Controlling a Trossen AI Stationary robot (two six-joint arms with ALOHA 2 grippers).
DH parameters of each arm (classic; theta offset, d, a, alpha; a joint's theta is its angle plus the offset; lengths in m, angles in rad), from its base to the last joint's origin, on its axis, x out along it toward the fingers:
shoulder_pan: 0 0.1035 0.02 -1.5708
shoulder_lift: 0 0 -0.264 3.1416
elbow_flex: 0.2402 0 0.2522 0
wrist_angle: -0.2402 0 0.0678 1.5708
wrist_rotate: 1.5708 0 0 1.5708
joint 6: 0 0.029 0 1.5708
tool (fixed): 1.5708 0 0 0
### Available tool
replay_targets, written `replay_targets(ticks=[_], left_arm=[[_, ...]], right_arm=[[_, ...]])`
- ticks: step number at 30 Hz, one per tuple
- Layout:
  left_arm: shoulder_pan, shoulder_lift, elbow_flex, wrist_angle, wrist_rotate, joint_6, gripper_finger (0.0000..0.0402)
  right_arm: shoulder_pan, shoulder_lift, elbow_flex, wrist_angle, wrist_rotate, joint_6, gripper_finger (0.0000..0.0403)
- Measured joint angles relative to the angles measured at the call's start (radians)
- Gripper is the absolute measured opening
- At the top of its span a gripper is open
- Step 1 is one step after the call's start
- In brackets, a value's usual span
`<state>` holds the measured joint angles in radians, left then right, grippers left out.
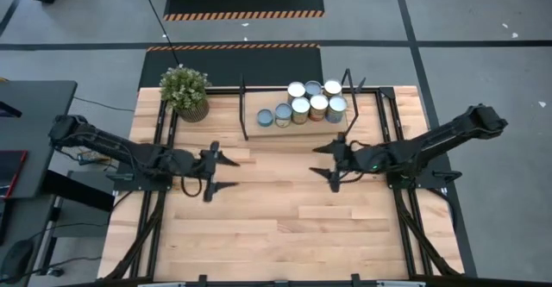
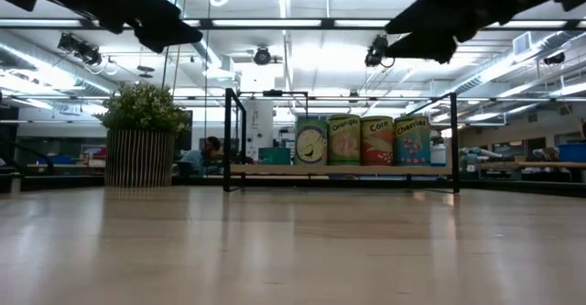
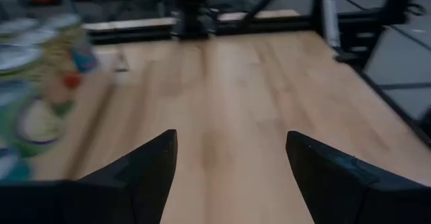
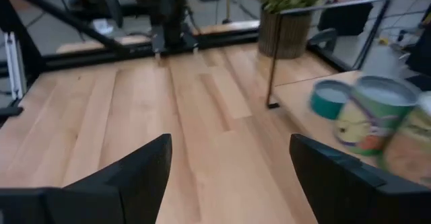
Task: Pick and place cans onto a shelf
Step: Return to Home Position
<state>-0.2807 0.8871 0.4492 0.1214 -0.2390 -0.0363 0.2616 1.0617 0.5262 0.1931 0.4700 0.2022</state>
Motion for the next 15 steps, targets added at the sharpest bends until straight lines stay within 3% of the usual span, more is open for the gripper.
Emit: replay_targets(ticks=[5,15], left_arm=[[0.065,-0.097,0.001,-0.066,-0.02,0.002,0.0283],[0.03,-0.372,0.001,-0.284,-0.102,-0.004,0.0283]], right_arm=[[-0.001,-0.187,-0.062,-0.036,0.012,-0.028,0.0307],[-0.003,-0.5,-0.085,-0.223,0.037,-0.046,0.0307]])
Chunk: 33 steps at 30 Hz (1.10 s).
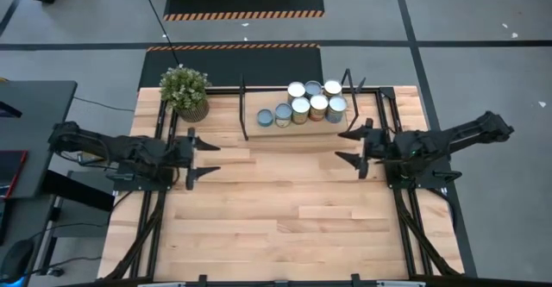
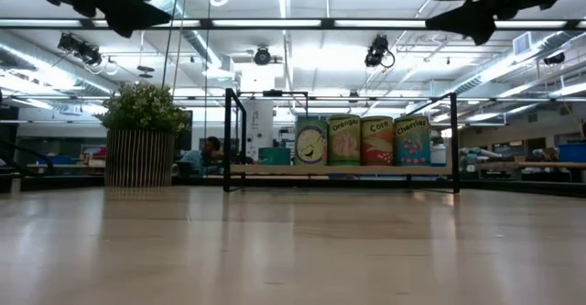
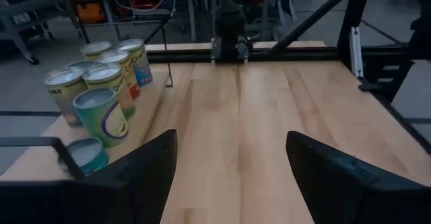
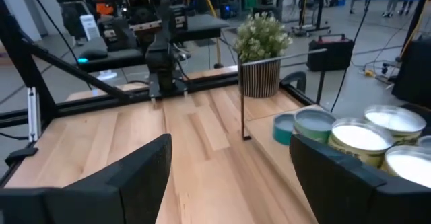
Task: Pick and place cans onto a shelf
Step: Return to Home Position
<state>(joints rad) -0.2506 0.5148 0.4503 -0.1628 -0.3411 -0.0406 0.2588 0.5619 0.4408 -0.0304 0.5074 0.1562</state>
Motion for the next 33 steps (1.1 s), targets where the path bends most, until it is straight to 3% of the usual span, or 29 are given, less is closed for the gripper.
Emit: replay_targets(ticks=[5,11,15,23,33], left_arm=[[-0.025,-0.025,-0.05,0.012,-0.043,-0.014,0.0283],[-0.04,-0.047,-0.261,0.251,-0.039,-0.058,0.0283],[-0.018,-0.094,-0.335,0.369,-0.045,-0.018,0.0283],[0.107,-0.248,-0.394,0.368,-0.005,0.066,0.0264],[0.209,-0.358,-0.441,0.335,0.031,0.075,0.0221]], right_arm=[[0.0,-0.08,0.0,-0.062,0.0,-0.026,0.0307],[0.0,-0.152,0.0,-0.111,0.029,-0.031,0.0307],[0.0,-0.181,-0.003,-0.127,0.031,-0.041,0.0307],[-0.035,-0.282,-0.141,0.022,0.078,-0.077,0.0307],[-0.06,-0.455,-0.282,0.021,0.067,-0.035,0.0307]])
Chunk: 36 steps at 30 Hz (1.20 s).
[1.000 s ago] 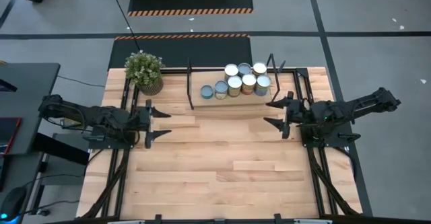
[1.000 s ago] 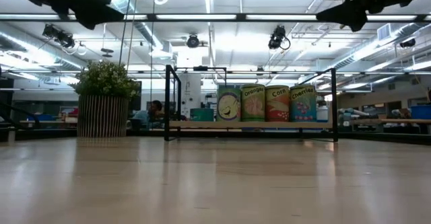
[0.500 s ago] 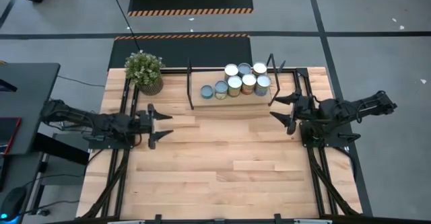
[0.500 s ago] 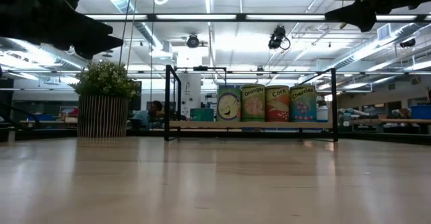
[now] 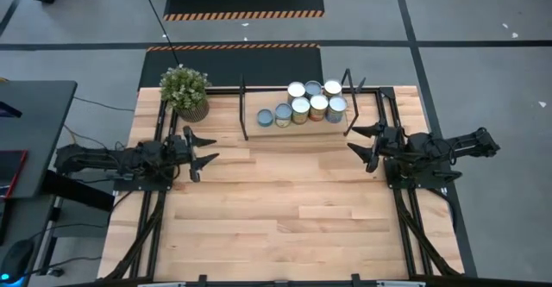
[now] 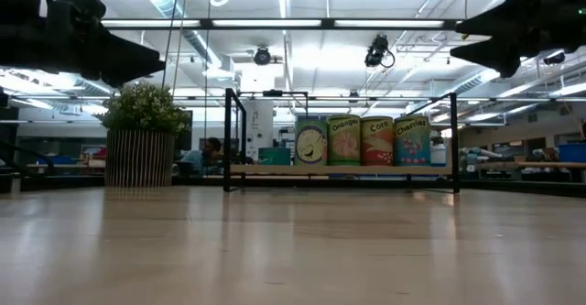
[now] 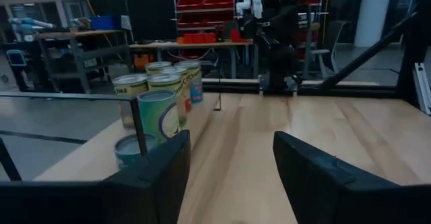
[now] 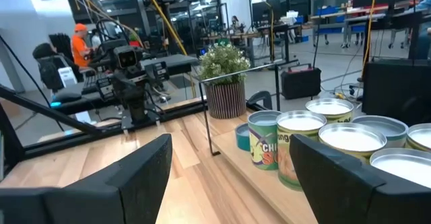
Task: Pick and place cans onto a shelf
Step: Return to Home Position
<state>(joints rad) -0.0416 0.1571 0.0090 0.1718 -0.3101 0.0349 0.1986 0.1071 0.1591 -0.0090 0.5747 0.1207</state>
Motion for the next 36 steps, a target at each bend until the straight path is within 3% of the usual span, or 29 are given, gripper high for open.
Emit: replay_targets(ticks=[6,15,20,28,36], left_arm=[[-0.015,-0.055,0.0,-0.007,0.0,0.034,0.018],[-0.015,-0.158,-0.001,-0.044,0.002,0.037,0.0136],[-0.015,-0.153,-0.001,-0.046,0.038,-0.004,0.0118],[-0.015,-0.151,-0.001,-0.085,0.037,-0.106,0.0115],[-0.015,-0.151,-0.002,-0.087,0.036,-0.103,0.0114]], right_arm=[[0.0,-0.107,-0.048,-0.026,0.001,0.008,0.0307],[0.0,-0.104,-0.08,-0.017,0.037,0.046,0.0307],[-0.001,-0.099,-0.08,-0.026,0.137,0.093,0.0307],[-0.001,-0.099,-0.08,-0.022,0.136,0.088,0.0307],[-0.001,-0.099,-0.08,-0.022,0.135,0.087,0.0307]])
